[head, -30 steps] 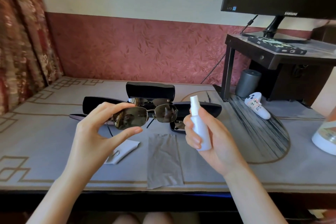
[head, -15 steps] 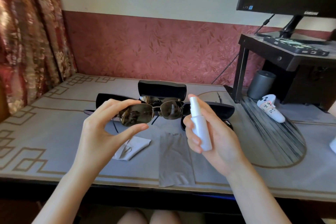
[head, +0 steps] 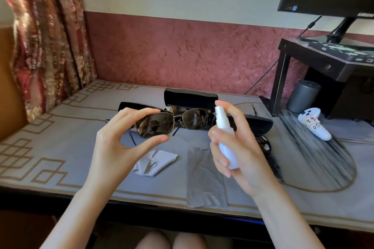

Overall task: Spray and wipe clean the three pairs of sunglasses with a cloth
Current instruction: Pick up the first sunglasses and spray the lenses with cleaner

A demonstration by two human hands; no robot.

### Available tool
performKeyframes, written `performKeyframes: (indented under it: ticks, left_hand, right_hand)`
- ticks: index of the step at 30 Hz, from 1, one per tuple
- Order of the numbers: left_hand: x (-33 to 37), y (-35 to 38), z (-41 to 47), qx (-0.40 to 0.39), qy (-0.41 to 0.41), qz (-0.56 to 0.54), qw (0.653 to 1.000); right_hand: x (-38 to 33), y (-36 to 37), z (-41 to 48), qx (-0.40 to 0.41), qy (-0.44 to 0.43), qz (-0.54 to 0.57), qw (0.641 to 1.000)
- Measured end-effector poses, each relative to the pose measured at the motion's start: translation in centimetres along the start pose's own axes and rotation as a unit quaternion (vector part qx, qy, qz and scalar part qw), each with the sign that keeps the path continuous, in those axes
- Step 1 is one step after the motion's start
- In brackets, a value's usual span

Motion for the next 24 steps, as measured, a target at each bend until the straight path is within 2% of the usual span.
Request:
performKeyframes:
  ticks: [4,7,11,17,24]
  left_hand:
    - [-0.2,-0.3,-0.2,0.006,-0.001,0.013,1.000]
    - [-0.2,-0.4,-0.3,0.013,-0.007,0.014,1.000]
    - [-0.2,-0.6,-0.4,0.016,-0.007,0.019,1.000]
    - [-0.4,-0.9,-0.5,0.017,-0.012,0.024,0.999]
    - [-0.3,-0.6,-0.6,0.016,-0.020,0.029,0.999]
  right_hand:
    - [0.1,0.8,-0.3,0.087,-0.053,-0.229,0.968]
    - [0.3,1.4,-0.3,0.112,-0.084,-0.306,0.942]
    - [0.6,1.7,-0.4,0.124,-0.097,-0.344,0.926]
    - [0.7,1.4,-0.5,0.146,-0.099,-0.346,0.921]
    - [0.6,2.2,-0.4,0.105,-0.101,-0.368,0.918]
Point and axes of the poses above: each hand's wrist, its own z-axis towards the middle knuckle, its own y-axis out of the palm, x = y × z, the point moved 2 cm from there along z, towards the middle knuckle, and after that the axes turned 5 degrees about -z, right-handed, at the moved point
